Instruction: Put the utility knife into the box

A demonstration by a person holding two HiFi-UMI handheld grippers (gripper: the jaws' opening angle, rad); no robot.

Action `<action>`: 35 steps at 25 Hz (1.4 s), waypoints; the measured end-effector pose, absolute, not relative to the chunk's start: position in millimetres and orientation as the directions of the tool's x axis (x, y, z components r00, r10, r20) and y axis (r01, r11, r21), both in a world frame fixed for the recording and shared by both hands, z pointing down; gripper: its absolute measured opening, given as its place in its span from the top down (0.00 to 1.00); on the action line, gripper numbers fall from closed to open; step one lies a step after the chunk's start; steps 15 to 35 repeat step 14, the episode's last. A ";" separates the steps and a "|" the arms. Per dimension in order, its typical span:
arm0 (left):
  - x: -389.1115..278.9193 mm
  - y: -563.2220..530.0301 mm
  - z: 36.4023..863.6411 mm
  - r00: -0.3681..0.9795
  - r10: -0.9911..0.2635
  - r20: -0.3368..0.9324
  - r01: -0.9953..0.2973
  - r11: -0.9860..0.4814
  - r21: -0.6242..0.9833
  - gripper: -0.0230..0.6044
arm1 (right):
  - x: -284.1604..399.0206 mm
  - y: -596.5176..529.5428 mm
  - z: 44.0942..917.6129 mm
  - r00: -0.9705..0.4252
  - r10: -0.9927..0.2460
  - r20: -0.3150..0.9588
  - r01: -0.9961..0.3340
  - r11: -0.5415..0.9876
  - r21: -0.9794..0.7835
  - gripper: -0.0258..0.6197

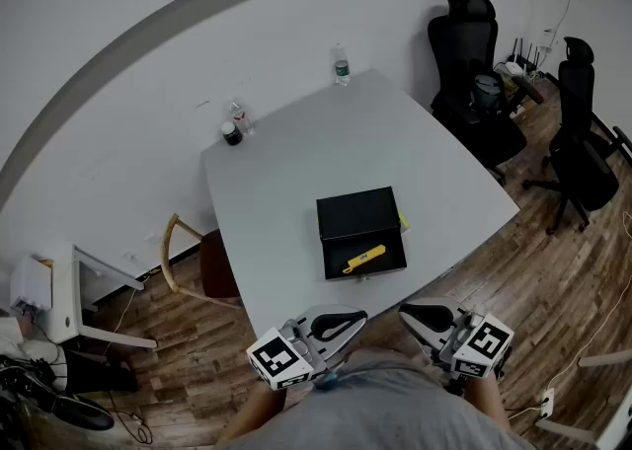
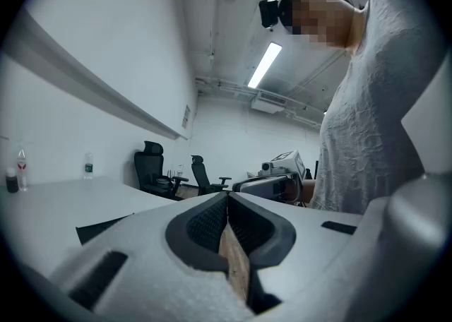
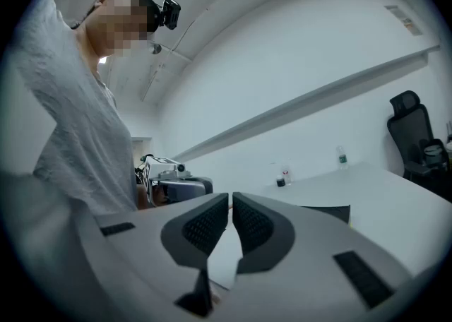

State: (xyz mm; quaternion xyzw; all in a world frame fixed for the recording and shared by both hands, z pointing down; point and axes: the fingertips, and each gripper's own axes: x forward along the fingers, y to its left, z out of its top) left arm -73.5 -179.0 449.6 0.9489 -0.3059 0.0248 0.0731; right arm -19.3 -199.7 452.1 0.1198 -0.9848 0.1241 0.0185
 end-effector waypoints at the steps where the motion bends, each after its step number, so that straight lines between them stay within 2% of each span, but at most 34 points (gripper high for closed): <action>1: -73.8 -179.4 453.1 0.812 -0.577 0.090 -0.584 -0.800 0.137 0.94 | -20.2 -199.2 454.4 -0.970 -0.232 0.073 -0.243 0.940 -0.240 0.89; 35: -78.7 -186.4 462.4 0.806 -0.584 0.100 -0.591 -0.786 0.179 0.93 | -23.9 -203.5 454.3 -0.970 -0.220 0.105 -0.238 0.947 -0.216 0.89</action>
